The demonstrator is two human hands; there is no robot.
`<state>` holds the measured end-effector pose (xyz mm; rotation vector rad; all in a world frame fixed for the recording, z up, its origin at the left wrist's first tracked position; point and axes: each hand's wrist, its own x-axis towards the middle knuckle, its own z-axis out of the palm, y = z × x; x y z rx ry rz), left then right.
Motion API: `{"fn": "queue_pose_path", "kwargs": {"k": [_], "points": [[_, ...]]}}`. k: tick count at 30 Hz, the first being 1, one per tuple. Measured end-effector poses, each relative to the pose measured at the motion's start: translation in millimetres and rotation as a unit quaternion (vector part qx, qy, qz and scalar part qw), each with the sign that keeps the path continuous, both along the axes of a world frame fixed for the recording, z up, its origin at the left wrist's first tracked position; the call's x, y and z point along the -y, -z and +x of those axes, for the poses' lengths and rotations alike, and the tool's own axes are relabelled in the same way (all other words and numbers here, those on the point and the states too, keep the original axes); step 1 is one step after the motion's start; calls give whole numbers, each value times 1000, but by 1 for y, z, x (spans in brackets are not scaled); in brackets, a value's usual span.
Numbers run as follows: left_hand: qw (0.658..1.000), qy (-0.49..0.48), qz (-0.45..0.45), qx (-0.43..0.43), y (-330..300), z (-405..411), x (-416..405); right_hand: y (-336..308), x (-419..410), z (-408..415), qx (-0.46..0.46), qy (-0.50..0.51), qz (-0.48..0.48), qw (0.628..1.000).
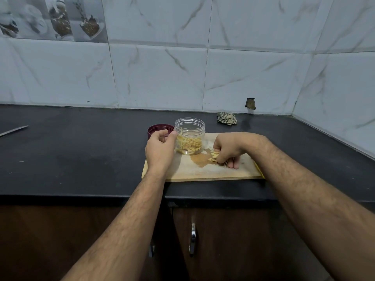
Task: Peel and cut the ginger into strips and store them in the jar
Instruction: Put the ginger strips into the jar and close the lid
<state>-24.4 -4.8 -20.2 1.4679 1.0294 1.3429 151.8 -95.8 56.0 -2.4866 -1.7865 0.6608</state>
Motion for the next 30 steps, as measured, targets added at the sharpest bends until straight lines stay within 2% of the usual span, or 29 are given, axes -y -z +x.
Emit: {"fn": "queue_pose_path", "kwargs": {"k": [6, 10, 16, 21, 27, 30], "points": [[1000, 3, -2, 5, 0, 0, 1, 5, -2, -8, 76, -19, -2, 997], [1000, 3, -1, 4, 0, 0, 2, -3, 2, -1, 7, -15, 10, 1000], [1000, 13, -6, 22, 1, -1, 1, -57, -6, 5, -25, -24, 120, 992], [999, 15, -20, 45, 0, -1, 1, -84, -42, -16, -2, -37, 172, 984], [998, 19, -22, 50, 0, -1, 1, -68, -66, -41, 91, -44, 154, 983], [999, 20, -20, 47, 1, -1, -1, -63, -65, -41, 95, -37, 173, 980]]}}
